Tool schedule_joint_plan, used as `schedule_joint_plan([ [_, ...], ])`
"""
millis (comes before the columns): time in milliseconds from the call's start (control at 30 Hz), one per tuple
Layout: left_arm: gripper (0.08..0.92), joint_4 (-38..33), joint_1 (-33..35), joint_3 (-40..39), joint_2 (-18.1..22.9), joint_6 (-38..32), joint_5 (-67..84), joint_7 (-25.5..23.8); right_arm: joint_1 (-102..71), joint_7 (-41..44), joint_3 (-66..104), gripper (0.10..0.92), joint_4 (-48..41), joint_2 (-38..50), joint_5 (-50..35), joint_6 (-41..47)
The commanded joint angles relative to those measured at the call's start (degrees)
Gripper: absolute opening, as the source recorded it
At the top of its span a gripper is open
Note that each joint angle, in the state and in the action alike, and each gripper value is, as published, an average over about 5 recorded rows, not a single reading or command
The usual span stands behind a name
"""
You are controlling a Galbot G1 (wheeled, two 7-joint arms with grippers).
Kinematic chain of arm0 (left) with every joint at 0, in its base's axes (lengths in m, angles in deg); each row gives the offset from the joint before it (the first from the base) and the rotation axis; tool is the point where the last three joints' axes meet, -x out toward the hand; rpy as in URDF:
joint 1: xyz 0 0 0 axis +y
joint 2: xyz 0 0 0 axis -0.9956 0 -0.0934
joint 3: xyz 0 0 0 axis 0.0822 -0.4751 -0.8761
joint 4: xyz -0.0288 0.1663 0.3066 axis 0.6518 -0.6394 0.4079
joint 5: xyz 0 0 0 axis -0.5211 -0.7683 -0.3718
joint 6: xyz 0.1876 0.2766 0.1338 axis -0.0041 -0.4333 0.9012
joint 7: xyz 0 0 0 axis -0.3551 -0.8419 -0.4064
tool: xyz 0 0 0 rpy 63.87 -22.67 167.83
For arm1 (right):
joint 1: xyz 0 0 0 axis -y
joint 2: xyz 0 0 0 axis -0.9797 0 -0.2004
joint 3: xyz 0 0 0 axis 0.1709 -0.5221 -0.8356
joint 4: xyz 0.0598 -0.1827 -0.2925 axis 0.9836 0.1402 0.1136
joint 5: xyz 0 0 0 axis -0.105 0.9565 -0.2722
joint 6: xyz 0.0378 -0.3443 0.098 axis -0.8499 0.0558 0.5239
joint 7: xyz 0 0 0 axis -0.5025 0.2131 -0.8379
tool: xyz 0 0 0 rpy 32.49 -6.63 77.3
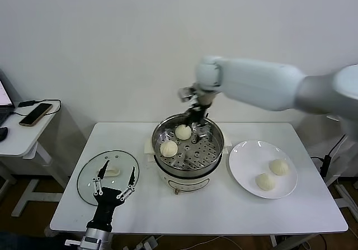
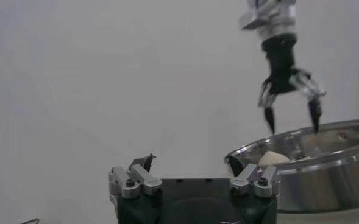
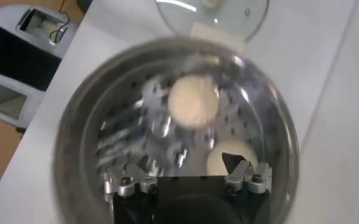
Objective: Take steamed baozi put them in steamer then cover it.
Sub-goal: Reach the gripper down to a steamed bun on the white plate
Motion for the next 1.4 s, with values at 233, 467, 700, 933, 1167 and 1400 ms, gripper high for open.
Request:
schedule_joint_plan([
  [233,0.823,-0.24,0.1,-0.08,0.58,0.31,-0.35,-0.14,-6.57,5.75,2.18,0.823,4.69,26.71,14.04,-6.43],
  [467,0.823,-0.23,0.47,0.34,1.01,0.4,-0.59,-0.09,-20.56,1.93,9.25,0.823,0.13,25.67,18.5,-7.95],
  [700,0.823,-0.18,0.85,0.6,1.43,0.43,-0.89,-0.04,-27.77,-0.43,14.69,0.823,-3.01,23.13,22.02,-8.35],
  [933,0.823,0.28,0.81,0.64,1.55,0.4,-0.98,-0.01,-31.37,-1.0,17.41,0.823,-5.07,20.96,23.55,-8.27],
  [1167,0.823,0.72,0.76,0.75,1.4,0.26,-0.97,0.03,-32.41,-0.79,17.73,0.823,-5.34,20.2,24.5,-8.22],
  [1400,0.823,0.73,0.7,0.88,1.35,0.21,-0.9,0.07,-33.15,-1.72,18.48,0.823,-5.62,20.25,26.0,-8.17],
])
